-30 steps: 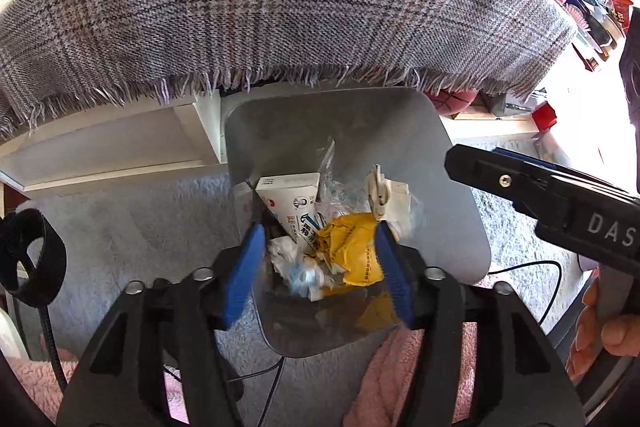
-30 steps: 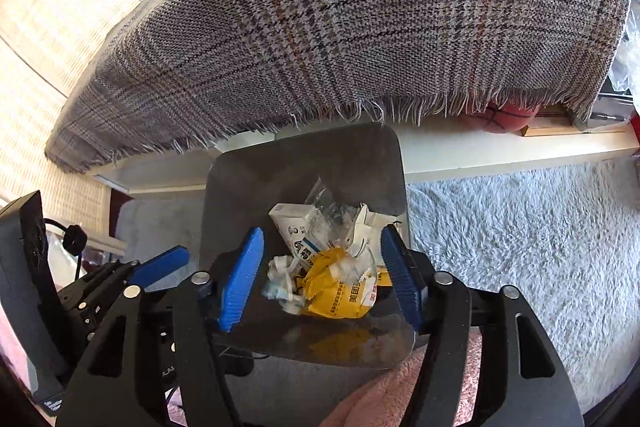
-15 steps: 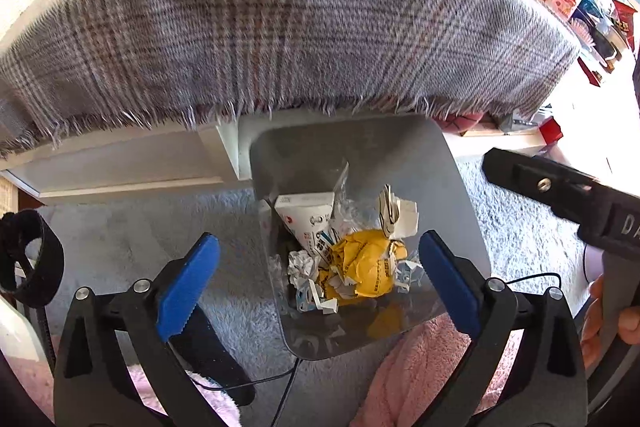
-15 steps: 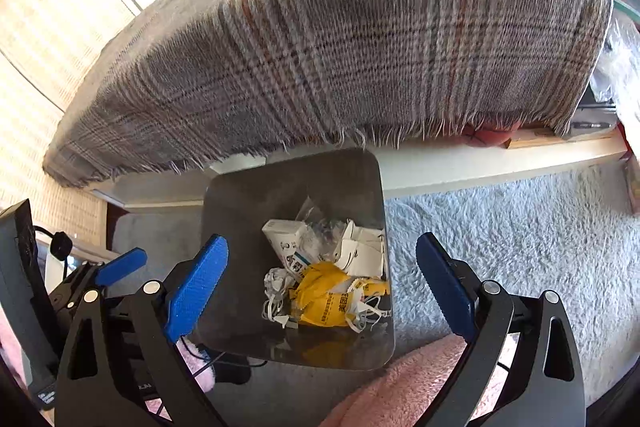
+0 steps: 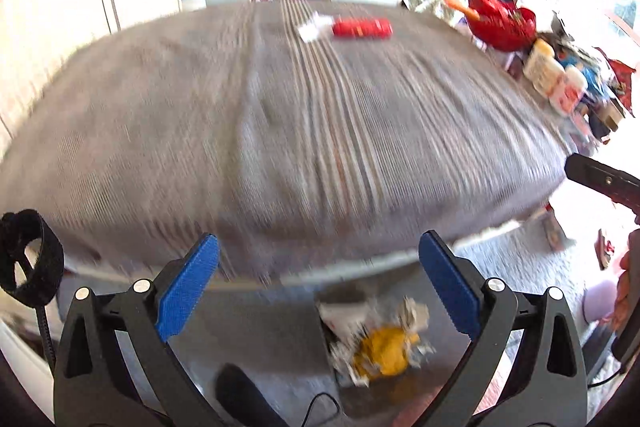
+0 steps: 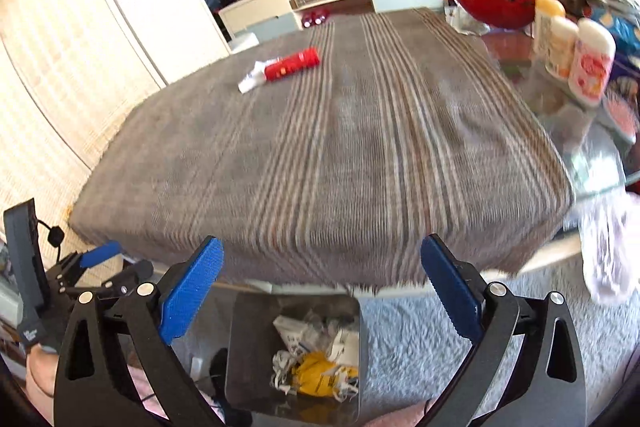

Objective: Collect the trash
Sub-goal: 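Raise both tools back toward the red tube and white wrapper, then grasp the white wrapper with the left gripper while the right gripper grasps the red tube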

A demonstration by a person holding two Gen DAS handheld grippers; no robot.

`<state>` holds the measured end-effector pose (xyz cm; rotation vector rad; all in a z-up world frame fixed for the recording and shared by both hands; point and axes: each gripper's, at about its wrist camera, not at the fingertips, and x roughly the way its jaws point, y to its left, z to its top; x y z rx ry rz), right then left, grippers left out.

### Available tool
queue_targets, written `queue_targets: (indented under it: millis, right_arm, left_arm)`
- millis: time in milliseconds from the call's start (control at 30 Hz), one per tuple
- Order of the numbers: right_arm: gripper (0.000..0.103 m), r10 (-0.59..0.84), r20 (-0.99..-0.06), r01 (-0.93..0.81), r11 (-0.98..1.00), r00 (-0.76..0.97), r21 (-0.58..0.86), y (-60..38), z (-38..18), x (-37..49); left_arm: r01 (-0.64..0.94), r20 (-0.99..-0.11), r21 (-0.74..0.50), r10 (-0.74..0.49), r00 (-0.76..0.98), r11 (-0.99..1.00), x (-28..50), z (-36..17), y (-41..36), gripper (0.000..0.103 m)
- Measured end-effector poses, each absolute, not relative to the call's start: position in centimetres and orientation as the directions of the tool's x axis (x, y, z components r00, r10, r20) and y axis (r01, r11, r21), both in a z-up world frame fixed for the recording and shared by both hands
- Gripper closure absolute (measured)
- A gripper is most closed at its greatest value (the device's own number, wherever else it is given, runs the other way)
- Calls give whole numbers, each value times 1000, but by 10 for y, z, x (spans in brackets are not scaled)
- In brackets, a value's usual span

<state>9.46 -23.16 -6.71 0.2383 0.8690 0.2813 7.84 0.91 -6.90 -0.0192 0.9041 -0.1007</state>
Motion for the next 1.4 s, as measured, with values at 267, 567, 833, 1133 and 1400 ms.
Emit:
queue_targets:
  millis: [267,567,833,1133,1400]
  right_arm:
    - [3,359,-716,-200,933,598,300,-211,-55,168]
    - [4,377,-725,-194,925,577,327,-209,-65,249]
    - [4,351,-746,-197,936,567,290,-189,-74,319]
    - [5,357,-753,-195,934,552,300,-193,-90,354]
    - [5,361,-753,-194,932,550,305,-202,-96,370]
  left_arm:
    - [49,-762,-37,-60,645,998,159,-39,26,8]
    - [31,-777,-28,-41,629,999,250,-52,24,13]
    - [32,-789,1,-19,614,999,303,-69,19,24]
    - [38,-794,13,-13,607,999,359,-84,15,34]
    - [92,-806,4,-52,590,996,391,-97,0,34]
